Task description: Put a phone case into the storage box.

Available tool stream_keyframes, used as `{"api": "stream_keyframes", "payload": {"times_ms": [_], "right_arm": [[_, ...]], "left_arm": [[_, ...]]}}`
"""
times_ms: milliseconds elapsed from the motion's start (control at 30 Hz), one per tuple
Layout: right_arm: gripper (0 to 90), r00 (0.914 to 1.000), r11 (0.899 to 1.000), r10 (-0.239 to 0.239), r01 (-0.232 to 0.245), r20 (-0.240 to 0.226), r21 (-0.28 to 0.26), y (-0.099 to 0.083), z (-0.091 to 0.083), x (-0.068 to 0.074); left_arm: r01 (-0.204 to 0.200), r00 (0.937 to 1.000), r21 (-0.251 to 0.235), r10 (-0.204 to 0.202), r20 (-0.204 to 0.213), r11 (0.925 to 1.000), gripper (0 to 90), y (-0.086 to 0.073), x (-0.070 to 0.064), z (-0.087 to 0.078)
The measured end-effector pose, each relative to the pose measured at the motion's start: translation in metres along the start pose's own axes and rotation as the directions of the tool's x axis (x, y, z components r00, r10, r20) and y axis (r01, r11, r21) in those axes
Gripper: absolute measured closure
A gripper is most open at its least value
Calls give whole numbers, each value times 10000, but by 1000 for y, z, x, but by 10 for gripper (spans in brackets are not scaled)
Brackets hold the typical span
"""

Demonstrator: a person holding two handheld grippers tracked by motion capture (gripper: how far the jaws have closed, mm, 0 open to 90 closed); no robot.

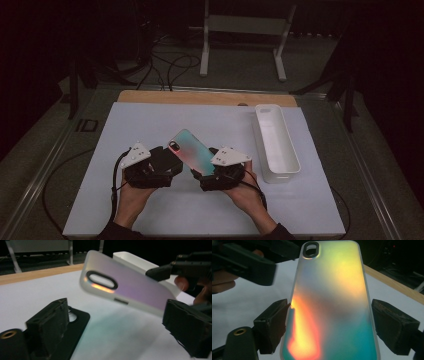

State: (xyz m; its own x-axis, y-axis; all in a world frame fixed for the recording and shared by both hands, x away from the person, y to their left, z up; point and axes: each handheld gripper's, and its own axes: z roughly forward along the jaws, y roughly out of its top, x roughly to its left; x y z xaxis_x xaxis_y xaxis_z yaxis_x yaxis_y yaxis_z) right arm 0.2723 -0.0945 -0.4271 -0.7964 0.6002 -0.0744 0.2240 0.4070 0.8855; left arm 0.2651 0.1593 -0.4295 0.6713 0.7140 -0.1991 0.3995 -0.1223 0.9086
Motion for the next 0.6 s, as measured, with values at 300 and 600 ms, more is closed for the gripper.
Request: {"api": "stream_keyframes", "payload": {"times_ms": [300,600], "right_arm": [[165,10000,9975,-38,41,50,-706,2,2,9],[165,9986,9929,267,-212,456,-1166,0,6,11]], "left_arm": [[387,9987,-146,-382,331,9991,321,6,-7,7],[581,9896,-275,-539,1332,9979,634,10,-14,13]]}}
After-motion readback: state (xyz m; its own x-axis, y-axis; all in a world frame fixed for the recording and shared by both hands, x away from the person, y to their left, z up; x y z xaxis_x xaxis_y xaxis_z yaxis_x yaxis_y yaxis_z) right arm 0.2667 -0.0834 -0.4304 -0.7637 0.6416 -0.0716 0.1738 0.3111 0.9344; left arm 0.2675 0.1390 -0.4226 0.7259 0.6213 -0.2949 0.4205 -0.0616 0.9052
